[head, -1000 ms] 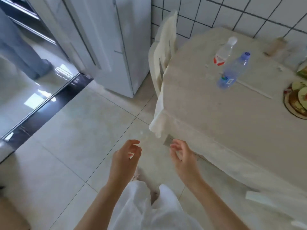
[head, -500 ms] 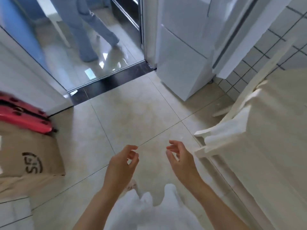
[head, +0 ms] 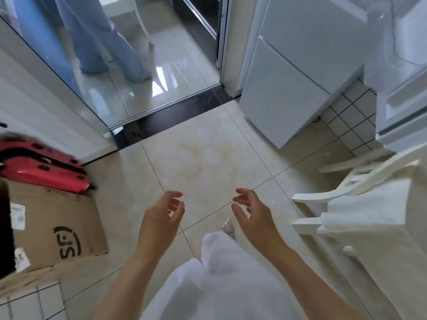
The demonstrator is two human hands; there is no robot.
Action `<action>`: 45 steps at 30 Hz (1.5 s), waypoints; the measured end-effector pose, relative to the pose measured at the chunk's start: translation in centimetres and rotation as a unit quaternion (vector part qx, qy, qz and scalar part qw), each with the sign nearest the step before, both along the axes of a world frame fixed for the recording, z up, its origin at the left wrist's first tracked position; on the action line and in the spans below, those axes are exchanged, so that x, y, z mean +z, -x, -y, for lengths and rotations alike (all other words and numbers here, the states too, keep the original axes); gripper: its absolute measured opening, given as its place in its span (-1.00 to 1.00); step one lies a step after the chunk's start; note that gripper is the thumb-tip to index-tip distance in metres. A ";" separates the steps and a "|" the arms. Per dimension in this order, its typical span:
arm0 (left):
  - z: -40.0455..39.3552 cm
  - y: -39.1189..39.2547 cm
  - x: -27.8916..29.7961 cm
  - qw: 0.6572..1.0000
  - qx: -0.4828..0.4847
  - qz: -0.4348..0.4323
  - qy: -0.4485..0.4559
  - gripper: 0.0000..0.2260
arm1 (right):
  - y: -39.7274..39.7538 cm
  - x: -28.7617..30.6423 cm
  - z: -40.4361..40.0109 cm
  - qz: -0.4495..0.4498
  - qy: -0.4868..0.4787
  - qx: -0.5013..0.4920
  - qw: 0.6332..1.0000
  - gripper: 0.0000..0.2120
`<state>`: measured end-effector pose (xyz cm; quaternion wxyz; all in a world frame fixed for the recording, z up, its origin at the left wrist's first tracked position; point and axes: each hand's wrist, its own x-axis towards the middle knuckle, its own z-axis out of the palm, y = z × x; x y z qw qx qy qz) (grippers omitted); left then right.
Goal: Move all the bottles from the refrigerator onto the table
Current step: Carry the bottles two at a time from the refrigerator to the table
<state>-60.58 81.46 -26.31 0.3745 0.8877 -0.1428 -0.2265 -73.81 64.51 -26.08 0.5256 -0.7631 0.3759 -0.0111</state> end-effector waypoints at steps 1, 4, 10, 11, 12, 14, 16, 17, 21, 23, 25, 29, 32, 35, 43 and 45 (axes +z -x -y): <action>0.8 -1.0 0.0 1.000 -0.005 0.000 0.000 -0.87 | -0.9 -0.1 0.7 -0.001 -0.001 -0.004 1.000 -0.68; 4.0 -4.4 -0.2 1.000 -0.014 -0.002 0.006 -0.87 | -4.4 -0.6 3.4 0.003 0.002 -0.014 1.000 -0.68; 11.3 -10.6 0.6 0.999 -0.031 -0.007 0.009 -0.87 | -12.2 -0.1 10.6 0.000 0.018 0.010 1.000 -0.62; 12.8 -11.8 0.7 0.999 -0.041 -0.008 0.008 -0.86 | -13.5 0.3 12.1 0.002 0.023 0.013 1.000 -0.62; 14.3 -13.0 0.9 0.999 -0.049 -0.007 0.009 -0.86 | -14.8 0.7 13.5 0.004 0.029 0.014 0.999 -0.62; 17.5 -15.7 1.0 0.998 -0.060 -0.001 0.012 -0.86 | -17.3 1.4 16.5 0.012 0.038 0.011 0.999 -0.62; 20.4 -17.9 1.2 0.997 -0.071 0.001 0.014 -0.86 | -19.4 2.0 19.2 0.014 0.046 -0.002 0.999 -0.62; 21.8 -19.0 1.4 0.997 -0.077 0.000 0.014 -0.86 | -20.3 2.2 20.5 0.014 0.046 -0.010 0.999 -0.62; 27.1 -24.0 1.7 0.994 -0.106 0.006 0.020 -0.85 | -24.1 3.0 25.2 0.023 0.044 -0.050 0.998 -0.62; 30.2 -26.8 1.6 0.992 -0.124 0.006 0.022 -0.85 | -26.1 3.0 27.7 0.025 0.047 -0.079 0.995 -0.63; 33.4 -29.5 1.6 0.989 -0.143 0.011 0.028 -0.85 | -28.2 2.9 30.2 0.027 0.052 -0.107 0.993 -0.64; 40.1 -35.1 2.1 0.982 -0.183 0.014 0.047 -0.84 | -32.4 3.3 35.0 0.037 0.057 -0.164 0.984 -0.65; 45.2 -39.7 3.0 0.970 -0.234 0.024 0.065 -0.84 | -35.5 4.2 38.7 0.044 0.072 -0.207 0.975 -0.67; 50.4 -43.8 4.1 0.957 -0.277 0.037 0.073 -0.84 | -38.3 5.3 42.1 0.052 0.078 -0.257 0.962 -0.68; 64.9 -49.7 7.8 0.920 -0.361 0.059 0.141 -0.86 | -42.2 8.7 51.4 0.082 0.128 -0.348 0.925 -0.69; 68.3 -50.0 8.9 0.908 -0.383 0.067 0.155 -0.85 | -42.5 9.7 53.9 0.088 0.142 -0.360 0.918 -0.68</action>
